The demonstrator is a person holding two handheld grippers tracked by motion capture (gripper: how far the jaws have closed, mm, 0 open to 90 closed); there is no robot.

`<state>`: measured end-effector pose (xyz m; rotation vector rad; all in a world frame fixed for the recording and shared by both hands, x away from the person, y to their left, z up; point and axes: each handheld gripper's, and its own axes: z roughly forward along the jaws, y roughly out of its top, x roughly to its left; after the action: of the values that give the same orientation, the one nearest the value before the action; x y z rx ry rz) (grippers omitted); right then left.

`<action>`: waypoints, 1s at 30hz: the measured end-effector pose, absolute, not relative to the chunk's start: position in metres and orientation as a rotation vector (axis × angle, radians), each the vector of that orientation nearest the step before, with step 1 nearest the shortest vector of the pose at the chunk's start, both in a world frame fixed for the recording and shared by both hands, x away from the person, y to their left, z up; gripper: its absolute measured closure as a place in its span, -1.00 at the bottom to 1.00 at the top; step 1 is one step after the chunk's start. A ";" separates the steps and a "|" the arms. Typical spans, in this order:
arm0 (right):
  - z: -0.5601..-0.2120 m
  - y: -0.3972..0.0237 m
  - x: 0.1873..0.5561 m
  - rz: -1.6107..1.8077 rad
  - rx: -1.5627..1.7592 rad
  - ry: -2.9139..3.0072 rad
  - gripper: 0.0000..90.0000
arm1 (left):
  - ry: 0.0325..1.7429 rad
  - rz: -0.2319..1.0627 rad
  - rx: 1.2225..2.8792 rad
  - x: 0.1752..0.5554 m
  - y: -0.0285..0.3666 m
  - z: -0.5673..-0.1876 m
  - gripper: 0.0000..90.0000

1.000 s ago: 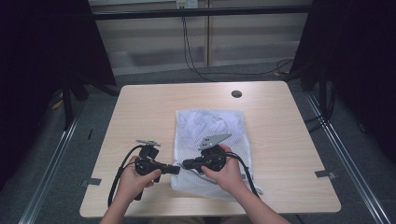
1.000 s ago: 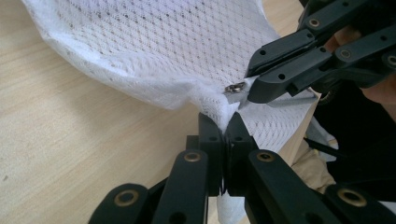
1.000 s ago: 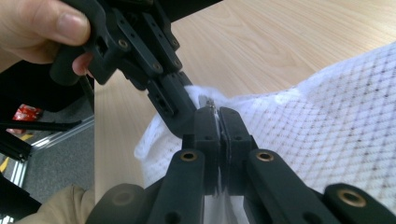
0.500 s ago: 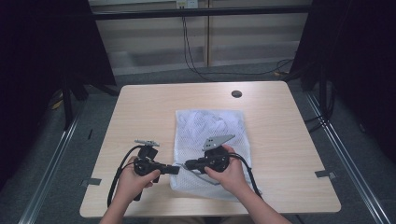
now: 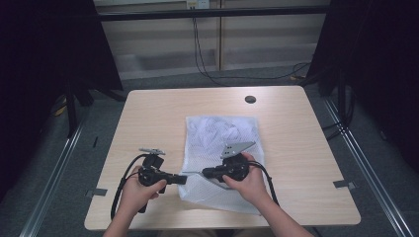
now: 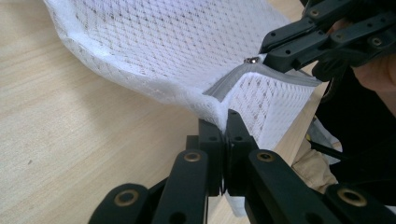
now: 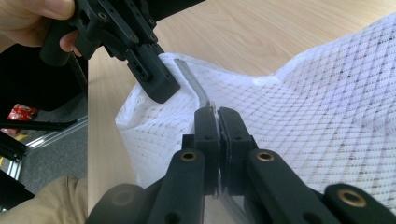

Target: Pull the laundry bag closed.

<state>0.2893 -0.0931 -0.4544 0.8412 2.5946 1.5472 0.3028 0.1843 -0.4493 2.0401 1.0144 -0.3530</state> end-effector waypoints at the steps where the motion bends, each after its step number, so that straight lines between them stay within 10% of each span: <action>1: -0.454 -0.093 0.289 1.548 0.843 2.594 0.94 | 1.014 -0.366 2.039 0.303 0.184 -0.450 0.97; 30: -0.455 -0.108 0.287 1.539 0.834 2.608 0.94 | 1.044 -0.361 2.032 0.301 0.188 -0.449 0.97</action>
<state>0.2866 -0.1079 -0.4545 0.8339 2.6080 1.5394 0.3015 0.1879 -0.4490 2.0317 1.0440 -0.3613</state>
